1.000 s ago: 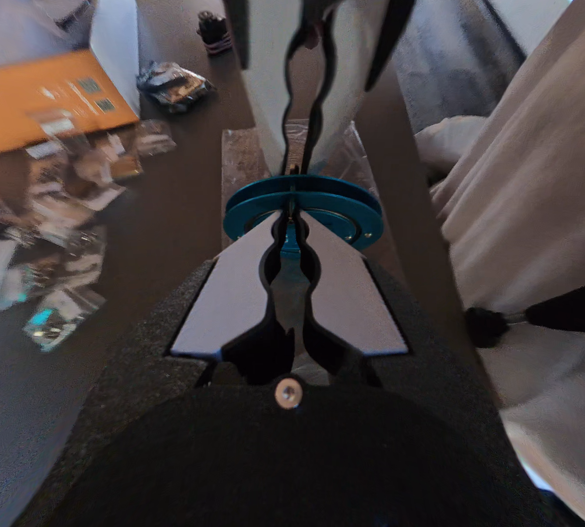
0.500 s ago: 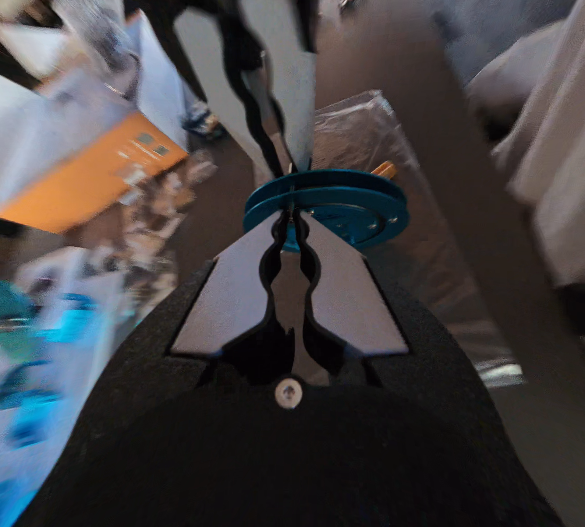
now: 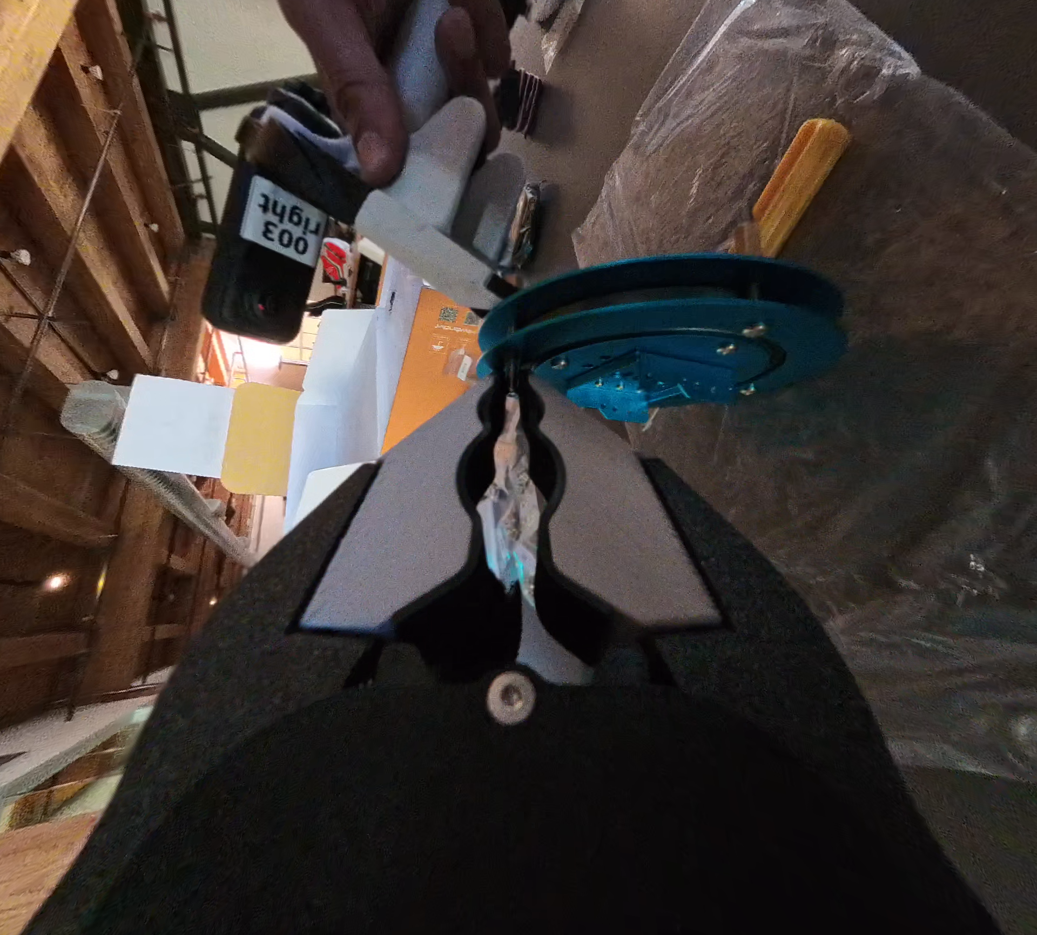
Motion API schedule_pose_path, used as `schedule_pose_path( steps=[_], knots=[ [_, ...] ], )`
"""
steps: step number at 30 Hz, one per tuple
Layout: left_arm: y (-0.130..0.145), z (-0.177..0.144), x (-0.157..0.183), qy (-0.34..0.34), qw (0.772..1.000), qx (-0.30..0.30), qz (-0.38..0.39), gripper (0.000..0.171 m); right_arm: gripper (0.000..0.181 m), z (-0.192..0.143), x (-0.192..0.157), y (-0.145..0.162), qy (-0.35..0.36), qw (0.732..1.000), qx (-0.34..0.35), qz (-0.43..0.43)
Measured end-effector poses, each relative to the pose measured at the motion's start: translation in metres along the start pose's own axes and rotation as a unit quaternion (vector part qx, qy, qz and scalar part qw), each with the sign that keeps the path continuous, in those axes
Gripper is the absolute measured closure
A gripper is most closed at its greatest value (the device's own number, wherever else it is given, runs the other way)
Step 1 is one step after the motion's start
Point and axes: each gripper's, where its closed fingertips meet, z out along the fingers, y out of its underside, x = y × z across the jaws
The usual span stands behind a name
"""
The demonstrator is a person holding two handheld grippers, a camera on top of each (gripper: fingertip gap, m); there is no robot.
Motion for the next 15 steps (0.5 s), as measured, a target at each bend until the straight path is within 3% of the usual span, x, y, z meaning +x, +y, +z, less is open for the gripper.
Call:
schedule_pose_path(
  steps=[1, 3, 5, 8, 10, 11, 13, 15],
  knots=[
    [0.001, 0.0, 0.0, 0.01, 1.0, -0.001, -0.022, 0.168, 0.177, 0.0, 0.001, -0.002, 0.009, 1.0, 0.01, -0.019],
    [0.0, -0.002, 0.001, 0.069, 0.988, 0.017, -0.136, 0.168, 0.176, 0.0, 0.004, -0.004, 0.107, 0.981, 0.011, -0.159],
    [-0.004, -0.004, 0.004, 0.147, 0.951, 0.03, -0.271, 0.168, 0.173, -0.005, 0.007, -0.004, 0.242, 0.925, -0.005, -0.294],
    [-0.013, -0.009, 0.008, 0.237, 0.889, 0.059, -0.387, 0.168, 0.17, -0.002, 0.006, -0.001, 0.35, 0.847, -0.049, -0.398],
    [-0.013, -0.007, 0.009, 0.243, 0.882, 0.059, -0.4, 0.167, 0.176, 0.001, 0.007, -0.002, 0.375, 0.823, -0.065, -0.421],
    [-0.012, -0.007, 0.01, 0.24, 0.887, 0.056, -0.391, 0.167, 0.176, 0.001, 0.007, -0.002, 0.373, 0.827, -0.07, -0.415],
    [-0.011, -0.007, 0.011, 0.216, 0.911, 0.045, -0.348, 0.168, 0.177, 0.002, 0.006, -0.001, 0.337, 0.86, -0.072, -0.376],
    [-0.01, -0.007, 0.01, 0.133, 0.97, 0.035, -0.198, 0.169, 0.178, 0.005, 0.002, 0.003, 0.238, 0.935, -0.06, -0.257]
  ],
)
